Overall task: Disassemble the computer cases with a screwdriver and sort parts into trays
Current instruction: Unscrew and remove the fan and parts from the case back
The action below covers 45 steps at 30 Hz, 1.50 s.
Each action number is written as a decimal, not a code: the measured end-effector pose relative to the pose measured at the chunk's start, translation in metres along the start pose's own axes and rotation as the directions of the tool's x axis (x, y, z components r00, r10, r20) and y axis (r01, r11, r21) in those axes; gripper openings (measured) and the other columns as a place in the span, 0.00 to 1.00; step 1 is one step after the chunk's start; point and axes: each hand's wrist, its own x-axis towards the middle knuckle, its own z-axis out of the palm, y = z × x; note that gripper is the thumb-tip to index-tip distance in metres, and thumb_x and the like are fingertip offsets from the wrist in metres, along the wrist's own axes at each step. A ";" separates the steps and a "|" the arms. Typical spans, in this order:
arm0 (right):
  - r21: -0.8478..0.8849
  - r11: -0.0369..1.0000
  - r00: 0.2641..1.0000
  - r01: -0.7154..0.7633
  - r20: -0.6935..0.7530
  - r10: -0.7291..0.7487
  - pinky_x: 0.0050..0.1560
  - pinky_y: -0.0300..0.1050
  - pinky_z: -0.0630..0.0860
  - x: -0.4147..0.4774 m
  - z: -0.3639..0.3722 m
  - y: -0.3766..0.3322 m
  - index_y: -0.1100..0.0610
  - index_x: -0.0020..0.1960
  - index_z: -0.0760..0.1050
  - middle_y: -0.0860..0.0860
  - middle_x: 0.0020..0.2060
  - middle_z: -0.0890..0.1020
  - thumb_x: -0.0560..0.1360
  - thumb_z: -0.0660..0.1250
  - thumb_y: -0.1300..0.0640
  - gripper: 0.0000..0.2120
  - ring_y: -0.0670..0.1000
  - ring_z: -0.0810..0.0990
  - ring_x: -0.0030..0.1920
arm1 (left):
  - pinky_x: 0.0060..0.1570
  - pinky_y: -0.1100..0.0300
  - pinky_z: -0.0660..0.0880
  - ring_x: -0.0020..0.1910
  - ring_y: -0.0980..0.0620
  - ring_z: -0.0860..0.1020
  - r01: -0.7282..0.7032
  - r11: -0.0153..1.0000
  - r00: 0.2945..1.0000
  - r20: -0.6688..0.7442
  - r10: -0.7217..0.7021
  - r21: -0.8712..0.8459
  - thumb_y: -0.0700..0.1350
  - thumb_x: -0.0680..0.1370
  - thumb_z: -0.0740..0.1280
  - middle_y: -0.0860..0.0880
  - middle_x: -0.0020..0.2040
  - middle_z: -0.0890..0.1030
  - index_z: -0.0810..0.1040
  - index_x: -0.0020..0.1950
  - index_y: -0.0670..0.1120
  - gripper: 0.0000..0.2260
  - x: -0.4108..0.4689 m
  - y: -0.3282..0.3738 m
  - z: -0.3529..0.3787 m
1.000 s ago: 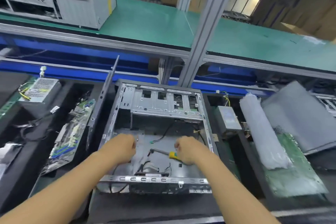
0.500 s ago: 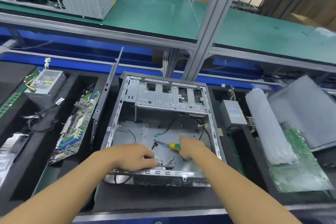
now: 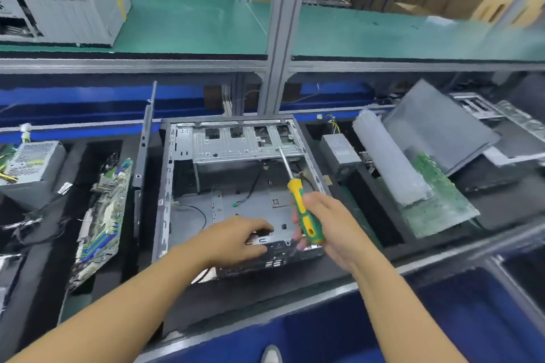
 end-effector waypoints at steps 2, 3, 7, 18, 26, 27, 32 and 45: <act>0.083 0.996 0.998 0.016 -0.068 -0.010 0.25 0.45 0.75 -0.034 0.007 0.028 0.61 0.54 0.71 0.54 0.37 0.81 0.84 0.61 0.56 0.08 0.56 0.78 0.28 | 0.58 0.67 0.71 0.60 0.59 0.77 -0.033 0.997 0.997 -0.075 0.027 -0.070 0.52 0.78 0.68 0.59 0.62 0.80 0.76 0.66 0.57 0.16 0.003 0.002 0.006; 0.097 0.995 0.994 0.014 -0.105 -0.004 0.24 0.44 0.72 -0.048 0.011 0.044 0.59 0.54 0.70 0.54 0.37 0.80 0.84 0.62 0.56 0.06 0.56 0.76 0.27 | 0.54 0.75 0.68 0.58 0.61 0.77 -0.047 0.995 0.995 -0.095 0.038 -0.094 0.50 0.77 0.69 0.60 0.61 0.80 0.77 0.65 0.56 0.16 0.003 0.001 0.007; 0.059 0.996 0.976 -0.064 -0.202 0.075 0.25 0.40 0.61 -0.088 0.036 0.098 0.50 0.49 0.71 0.50 0.35 0.78 0.82 0.62 0.51 0.04 0.50 0.70 0.26 | 0.60 0.69 0.70 0.62 0.62 0.76 -0.064 0.988 0.995 -0.088 0.052 -0.139 0.47 0.77 0.71 0.59 0.66 0.78 0.74 0.71 0.54 0.22 -0.002 -0.006 0.010; -0.062 0.996 0.911 -0.060 -0.412 0.029 0.26 0.38 0.62 -0.117 0.087 0.133 0.47 0.36 0.73 0.48 0.32 0.74 0.82 0.60 0.45 0.16 0.49 0.65 0.26 | 0.56 0.63 0.73 0.59 0.58 0.79 -0.062 0.995 0.963 -0.268 0.038 -0.081 0.53 0.75 0.74 0.56 0.61 0.82 0.79 0.67 0.56 0.20 -0.001 -0.007 0.022; -0.118 0.993 0.894 -0.023 -0.447 -0.032 0.33 0.48 0.65 -0.108 0.086 0.142 0.43 0.41 0.77 0.47 0.30 0.74 0.80 0.60 0.41 0.13 0.48 0.65 0.27 | 0.55 0.64 0.73 0.56 0.59 0.80 -0.083 0.994 0.944 -0.325 0.054 -0.075 0.52 0.74 0.73 0.56 0.59 0.83 0.80 0.65 0.56 0.19 -0.002 -0.005 0.023; -0.129 0.991 0.890 -0.024 -0.454 -0.037 0.33 0.48 0.65 -0.107 0.087 0.144 0.43 0.42 0.77 0.47 0.30 0.74 0.80 0.60 0.40 0.13 0.48 0.66 0.27 | 0.54 0.63 0.73 0.56 0.58 0.80 -0.085 0.994 0.942 -0.332 0.057 -0.071 0.52 0.74 0.73 0.56 0.58 0.84 0.80 0.65 0.56 0.19 -0.002 -0.004 0.023; -0.150 0.988 0.872 -0.036 -0.487 -0.042 0.33 0.48 0.66 -0.105 0.089 0.148 0.41 0.48 0.78 0.47 0.30 0.72 0.78 0.59 0.38 0.12 0.47 0.65 0.29 | 0.48 0.54 0.80 0.45 0.60 0.81 -0.078 0.994 0.948 -0.314 0.051 -0.074 0.55 0.75 0.72 0.60 0.51 0.85 0.80 0.61 0.64 0.15 -0.004 -0.003 0.022; -0.799 0.513 0.731 -0.315 -0.549 -0.405 0.33 0.40 0.67 -0.113 0.090 0.141 0.40 0.72 0.70 0.42 0.46 0.79 0.83 0.55 0.42 0.19 0.46 0.75 0.39 | 0.35 0.59 0.73 0.27 0.65 0.72 -0.058 0.997 0.949 -0.312 0.040 -0.049 0.54 0.76 0.72 0.57 0.37 0.82 0.81 0.63 0.59 0.15 0.001 -0.003 0.021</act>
